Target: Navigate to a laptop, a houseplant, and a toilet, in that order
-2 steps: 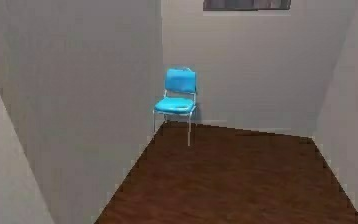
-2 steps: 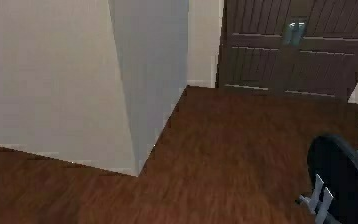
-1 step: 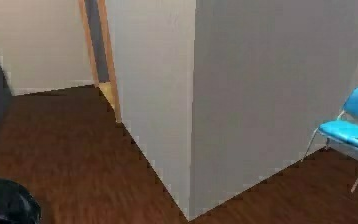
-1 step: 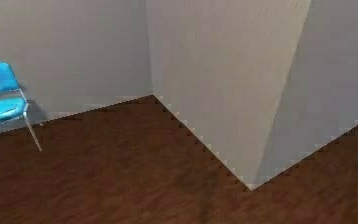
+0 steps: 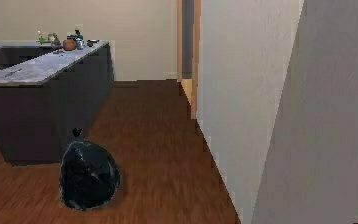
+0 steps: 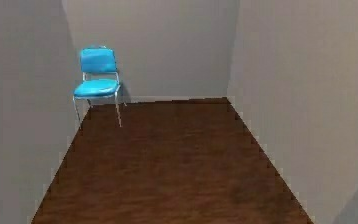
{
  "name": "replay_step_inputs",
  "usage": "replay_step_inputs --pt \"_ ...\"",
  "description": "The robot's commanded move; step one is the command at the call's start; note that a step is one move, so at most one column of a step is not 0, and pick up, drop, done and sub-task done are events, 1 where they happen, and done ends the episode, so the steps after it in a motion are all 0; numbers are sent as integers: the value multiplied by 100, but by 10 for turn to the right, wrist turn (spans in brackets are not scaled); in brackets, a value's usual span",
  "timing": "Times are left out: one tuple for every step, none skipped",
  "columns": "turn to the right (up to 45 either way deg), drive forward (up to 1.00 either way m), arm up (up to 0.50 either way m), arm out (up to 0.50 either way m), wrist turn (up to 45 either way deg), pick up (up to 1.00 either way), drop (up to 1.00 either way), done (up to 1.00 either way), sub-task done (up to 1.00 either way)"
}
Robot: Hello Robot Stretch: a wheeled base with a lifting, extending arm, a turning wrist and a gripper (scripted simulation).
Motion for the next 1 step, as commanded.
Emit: replay_step_inputs --pt "0 100 0 0 0 0 0 0 0"
